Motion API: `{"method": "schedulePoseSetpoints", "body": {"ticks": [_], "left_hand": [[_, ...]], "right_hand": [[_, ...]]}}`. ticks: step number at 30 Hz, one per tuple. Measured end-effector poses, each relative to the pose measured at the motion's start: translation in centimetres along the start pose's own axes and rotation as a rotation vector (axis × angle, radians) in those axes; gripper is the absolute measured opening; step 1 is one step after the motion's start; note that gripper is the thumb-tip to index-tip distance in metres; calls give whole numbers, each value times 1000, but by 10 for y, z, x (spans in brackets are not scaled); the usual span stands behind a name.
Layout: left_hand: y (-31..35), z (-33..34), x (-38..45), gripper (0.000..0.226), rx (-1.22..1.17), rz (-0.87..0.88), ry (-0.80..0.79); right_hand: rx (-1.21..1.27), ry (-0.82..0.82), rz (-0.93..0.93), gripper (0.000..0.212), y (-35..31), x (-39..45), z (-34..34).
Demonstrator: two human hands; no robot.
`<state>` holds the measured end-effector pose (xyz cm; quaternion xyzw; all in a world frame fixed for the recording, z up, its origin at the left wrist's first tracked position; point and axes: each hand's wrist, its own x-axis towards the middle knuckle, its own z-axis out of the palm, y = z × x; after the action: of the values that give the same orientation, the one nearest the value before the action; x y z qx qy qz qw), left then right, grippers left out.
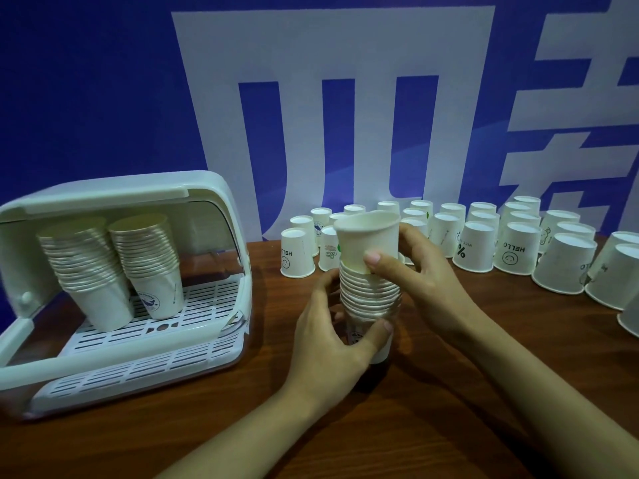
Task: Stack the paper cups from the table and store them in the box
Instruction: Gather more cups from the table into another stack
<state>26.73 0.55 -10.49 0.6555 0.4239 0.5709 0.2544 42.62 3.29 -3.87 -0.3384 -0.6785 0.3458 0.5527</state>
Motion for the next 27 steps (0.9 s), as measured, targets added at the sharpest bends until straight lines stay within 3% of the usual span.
{"method": "schedulePoseSetpoints", "body": {"ticks": [15, 20, 27], "left_hand": [[2, 1, 0, 75, -20, 17, 21], [1, 1, 0, 74, -4, 17, 27], [0, 0, 0, 75, -11, 23, 33]], "right_hand": [[-130, 60, -115, 53, 4, 3, -4], [-460, 128, -237, 44, 7, 5, -11], [-656, 140, -266, 59, 7, 2, -5]]}}
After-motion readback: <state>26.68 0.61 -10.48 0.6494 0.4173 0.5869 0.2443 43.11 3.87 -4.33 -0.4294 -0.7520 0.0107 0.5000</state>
